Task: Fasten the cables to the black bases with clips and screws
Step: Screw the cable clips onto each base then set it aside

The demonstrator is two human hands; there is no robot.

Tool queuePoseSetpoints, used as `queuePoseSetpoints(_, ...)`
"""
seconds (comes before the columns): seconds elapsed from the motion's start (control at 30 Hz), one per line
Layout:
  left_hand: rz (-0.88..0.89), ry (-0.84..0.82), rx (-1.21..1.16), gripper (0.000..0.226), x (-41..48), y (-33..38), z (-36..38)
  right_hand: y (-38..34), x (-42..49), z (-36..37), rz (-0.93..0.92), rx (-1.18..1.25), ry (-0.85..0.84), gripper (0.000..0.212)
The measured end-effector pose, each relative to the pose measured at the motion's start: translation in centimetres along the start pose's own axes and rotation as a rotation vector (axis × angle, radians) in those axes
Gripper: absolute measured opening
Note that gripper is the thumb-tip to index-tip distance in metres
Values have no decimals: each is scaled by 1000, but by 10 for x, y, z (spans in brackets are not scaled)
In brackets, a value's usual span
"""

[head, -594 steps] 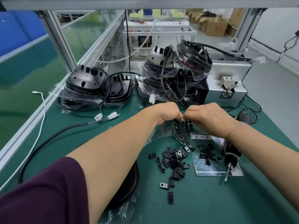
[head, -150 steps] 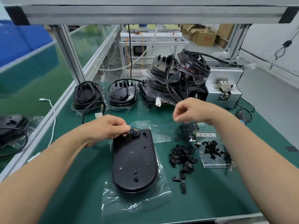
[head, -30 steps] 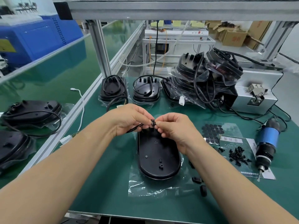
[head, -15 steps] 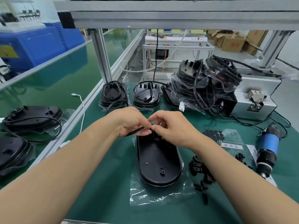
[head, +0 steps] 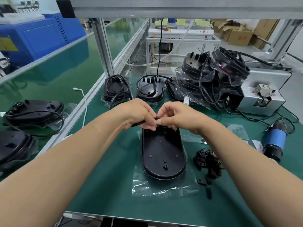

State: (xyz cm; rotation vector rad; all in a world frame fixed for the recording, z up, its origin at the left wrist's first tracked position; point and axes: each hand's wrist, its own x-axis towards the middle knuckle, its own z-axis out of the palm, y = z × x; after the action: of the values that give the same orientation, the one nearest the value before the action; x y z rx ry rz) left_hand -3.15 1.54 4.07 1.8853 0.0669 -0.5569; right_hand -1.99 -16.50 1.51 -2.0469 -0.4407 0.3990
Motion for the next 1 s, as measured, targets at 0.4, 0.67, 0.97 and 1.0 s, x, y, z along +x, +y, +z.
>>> queuePoseSetpoints(0.4, 177, 66, 608, 29, 16, -20, 0, -2, 17, -4, 195, 0, 53, 19)
queuePoseSetpoints(0.67, 196, 68, 559, 23, 19, -24, -5, -1, 29, -8, 280, 28, -82, 16)
queuePoseSetpoints(0.97, 232, 88, 575, 21, 21, -24, -5, -25, 37, -14, 302, -360, -220, 8)
queuePoseSetpoints(1.0, 233, 91, 576, 21, 20, -23, -5, -27, 36, -14, 305, -384, -208, 9)
